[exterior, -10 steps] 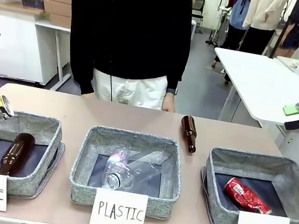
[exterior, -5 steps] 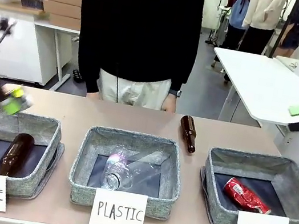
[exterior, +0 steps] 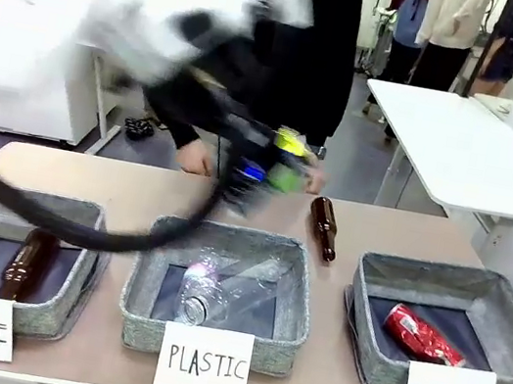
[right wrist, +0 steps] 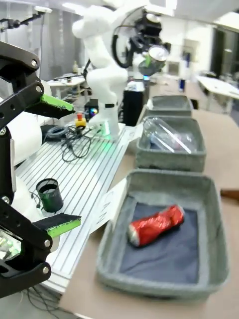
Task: Sort the can waste into the basket.
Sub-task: Pick up the can waste from the table and place it in the right Fabric basket.
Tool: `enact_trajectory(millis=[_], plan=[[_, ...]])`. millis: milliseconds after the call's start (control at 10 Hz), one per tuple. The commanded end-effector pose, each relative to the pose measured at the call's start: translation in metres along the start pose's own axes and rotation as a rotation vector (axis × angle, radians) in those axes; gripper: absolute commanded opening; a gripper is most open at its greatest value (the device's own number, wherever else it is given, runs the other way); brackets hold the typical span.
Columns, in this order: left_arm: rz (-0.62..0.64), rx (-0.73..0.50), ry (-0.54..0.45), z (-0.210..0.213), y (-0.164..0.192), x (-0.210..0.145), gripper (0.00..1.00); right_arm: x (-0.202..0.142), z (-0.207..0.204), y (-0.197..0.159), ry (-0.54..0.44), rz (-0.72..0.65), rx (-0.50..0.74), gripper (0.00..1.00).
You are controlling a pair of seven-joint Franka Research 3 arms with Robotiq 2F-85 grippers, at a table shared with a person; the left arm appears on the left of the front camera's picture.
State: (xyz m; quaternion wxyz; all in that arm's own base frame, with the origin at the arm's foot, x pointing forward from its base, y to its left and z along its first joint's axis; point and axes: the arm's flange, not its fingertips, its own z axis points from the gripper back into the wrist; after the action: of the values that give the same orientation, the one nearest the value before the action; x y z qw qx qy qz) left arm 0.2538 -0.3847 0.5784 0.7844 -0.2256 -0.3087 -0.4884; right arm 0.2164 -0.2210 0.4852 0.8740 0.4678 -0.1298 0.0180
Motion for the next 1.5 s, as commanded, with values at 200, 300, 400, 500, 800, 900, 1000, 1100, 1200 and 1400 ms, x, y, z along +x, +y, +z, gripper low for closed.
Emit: enact_trajectory(millis=[200, 300, 400, 500, 800, 900, 1000, 1100, 1200, 1400], plan=[[0.023, -0.076, -0.024, -0.123, 0.006, 0.049, 0.41, -0.008, -0.034, -0.012, 0.007, -0.06, 0.036, 1.0], [0.068, -0.153, 0.105, -0.127, 0.013, 0.029, 0.41, -0.013, -0.008, -0.014, -0.019, -0.048, 0.002, 1.0], [-0.002, -0.081, 0.0, -0.117, 0.006, 0.037, 0.41, -0.013, -0.008, -0.014, -0.019, -0.048, 0.002, 1.0], [-0.002, -0.081, 0.0, -0.117, 0.006, 0.037, 0.41, -0.013, -0.008, -0.014, -0.019, -0.048, 0.002, 1.0], [-0.057, -0.062, -0.013, -0.185, 0.008, 0.053, 0.41, -0.013, -0.008, -0.014, -0.019, -0.048, 0.002, 1.0], [-0.14, -0.116, -0.039, -0.227, 0.004, 0.066, 0.41, -0.013, -0.008, -0.014, -0.019, -0.048, 0.002, 1.0], [-0.198, -0.148, -0.038, -0.253, 0.0, 0.072, 0.41, -0.013, -0.008, -0.014, -0.019, -0.048, 0.002, 1.0], [-0.234, -0.168, -0.045, -0.274, -0.005, 0.077, 0.41, -0.013, -0.008, -0.014, -0.019, -0.048, 0.002, 1.0], [-0.241, -0.161, -0.039, -0.289, -0.008, 0.08, 0.41, -0.013, -0.008, -0.014, -0.019, -0.048, 0.002, 1.0], [-0.22, -0.17, -0.004, -0.3, -0.011, 0.074, 0.41, -0.013, -0.008, -0.014, -0.019, -0.048, 0.002, 1.0]])
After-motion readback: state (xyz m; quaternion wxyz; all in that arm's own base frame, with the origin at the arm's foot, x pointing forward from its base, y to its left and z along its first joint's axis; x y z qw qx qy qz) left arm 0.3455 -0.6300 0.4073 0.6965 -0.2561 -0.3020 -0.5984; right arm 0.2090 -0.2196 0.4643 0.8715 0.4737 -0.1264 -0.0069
